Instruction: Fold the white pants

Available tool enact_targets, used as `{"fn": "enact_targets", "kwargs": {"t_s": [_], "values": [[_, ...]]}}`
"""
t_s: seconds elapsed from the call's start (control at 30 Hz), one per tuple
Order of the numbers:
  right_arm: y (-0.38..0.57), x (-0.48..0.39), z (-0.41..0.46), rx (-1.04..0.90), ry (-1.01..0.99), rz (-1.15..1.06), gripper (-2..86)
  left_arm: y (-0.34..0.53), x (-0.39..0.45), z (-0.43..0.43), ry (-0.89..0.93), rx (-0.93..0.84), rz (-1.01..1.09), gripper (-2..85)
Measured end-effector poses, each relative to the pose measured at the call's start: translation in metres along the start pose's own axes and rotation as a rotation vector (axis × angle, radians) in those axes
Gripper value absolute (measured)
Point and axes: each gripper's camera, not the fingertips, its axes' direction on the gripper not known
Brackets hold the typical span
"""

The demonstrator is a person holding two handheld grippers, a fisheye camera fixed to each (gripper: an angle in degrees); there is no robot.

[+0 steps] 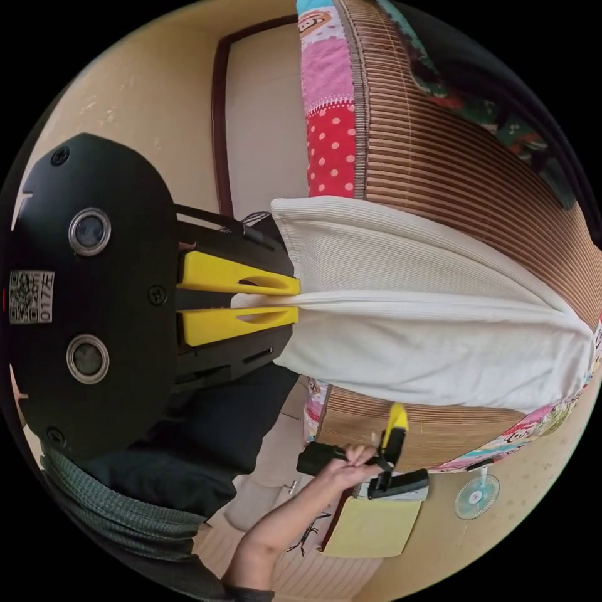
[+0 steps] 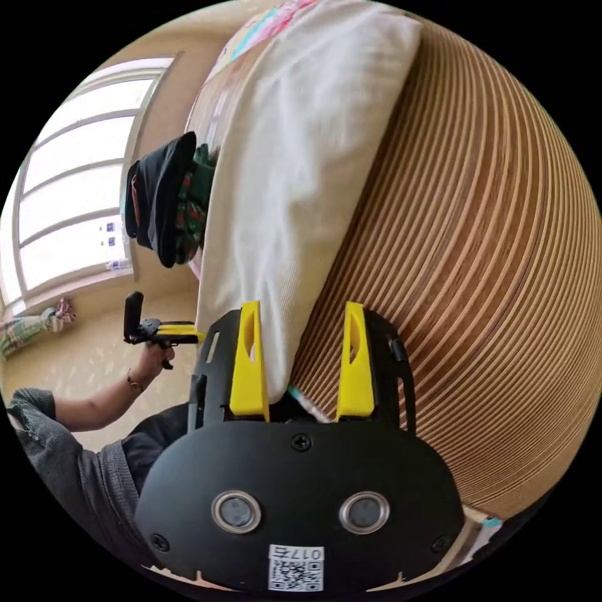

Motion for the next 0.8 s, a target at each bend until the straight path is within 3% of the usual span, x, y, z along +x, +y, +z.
{"fn": "enact_targets", "kwargs": {"t_s": [0.2,0.27,0.4,0.57,0.7,0.8], "values": [[0.105,0.014,0.072,0.191,-0.281,0.25,11.0,-0.006,0.004,-0.032,-0.037,-0.103,0.135,3.5],[0.121,0.014,0.082,0.198,-0.257,0.333,5.6,-0.007,0.006,-0.044,-0.048,-0.14,0.193,3.5],[0.152,-0.004,0.068,0.277,-0.247,0.409,3.2,-0.003,0.006,-0.07,0.022,-0.158,0.265,3.3],[0.169,-0.064,0.026,0.358,-0.16,0.292,2.6,0.011,-0.016,-0.136,0.313,-0.111,0.303,2.3],[0.162,-0.089,0.042,0.336,-0.058,0.198,2.5,0.016,-0.037,-0.156,0.207,-0.091,0.286,2.2],[0.143,-0.06,0.083,0.284,-0.05,0.33,2.7,0.014,-0.049,-0.136,0.098,-0.096,0.263,2.5]]}}
